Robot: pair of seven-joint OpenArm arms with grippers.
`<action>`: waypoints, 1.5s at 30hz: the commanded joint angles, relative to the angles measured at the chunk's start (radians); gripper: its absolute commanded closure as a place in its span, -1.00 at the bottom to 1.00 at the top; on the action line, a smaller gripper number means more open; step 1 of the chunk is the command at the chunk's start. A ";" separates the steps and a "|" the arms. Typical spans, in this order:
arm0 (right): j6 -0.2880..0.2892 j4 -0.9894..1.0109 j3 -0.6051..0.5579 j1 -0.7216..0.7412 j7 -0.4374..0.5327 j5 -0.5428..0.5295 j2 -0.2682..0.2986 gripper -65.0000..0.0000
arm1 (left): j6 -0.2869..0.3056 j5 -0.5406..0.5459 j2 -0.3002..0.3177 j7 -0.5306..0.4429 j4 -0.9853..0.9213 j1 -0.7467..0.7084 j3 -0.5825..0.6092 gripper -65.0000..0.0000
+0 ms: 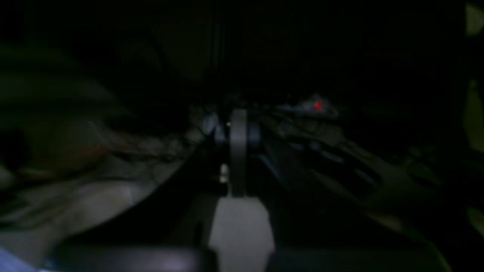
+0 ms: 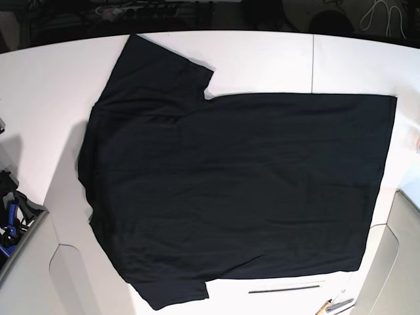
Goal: Fold the T-shirt properly
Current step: 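Lower both grippers and grasp the shirt's shoulder corners at the collar edge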
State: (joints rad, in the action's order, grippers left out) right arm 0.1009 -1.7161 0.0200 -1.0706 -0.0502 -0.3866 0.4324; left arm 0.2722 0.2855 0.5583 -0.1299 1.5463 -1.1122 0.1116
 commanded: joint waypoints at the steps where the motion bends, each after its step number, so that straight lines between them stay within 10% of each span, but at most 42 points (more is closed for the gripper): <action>1: 0.032 -0.066 0.043 -0.040 0.002 -0.042 0.008 1.00 | 0.037 -0.004 0.013 -0.006 0.064 -0.042 -0.034 1.00; 12: 0.246 -0.317 0.478 0.145 -0.188 -0.482 -0.199 1.00 | 0.426 0.392 -0.015 0.303 0.326 -0.046 -0.405 1.00; 22: 0.242 -0.114 0.540 0.462 -0.235 -0.494 -0.377 1.00 | 0.426 0.572 -0.110 0.495 0.325 0.113 -0.488 0.94; 24: 0.242 -0.086 0.539 0.510 -0.235 -0.394 -0.382 0.96 | 0.426 0.583 -0.113 0.528 0.325 0.140 -0.488 0.62; 27: 0.244 -0.072 0.537 0.551 -0.235 -0.318 -0.383 0.33 | 0.426 0.594 -0.112 0.549 0.325 0.174 -0.488 0.23; 45: 0.202 0.204 0.397 0.764 -0.327 -0.238 -0.381 -0.04 | 0.426 0.593 -0.112 0.584 0.325 0.245 -0.488 0.20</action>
State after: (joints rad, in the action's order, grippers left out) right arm 0.3126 -1.5063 0.4168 -0.3088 -0.3565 -0.6334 0.0452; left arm 0.6857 0.8642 0.4377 0.4713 1.8587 -0.8581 -0.3687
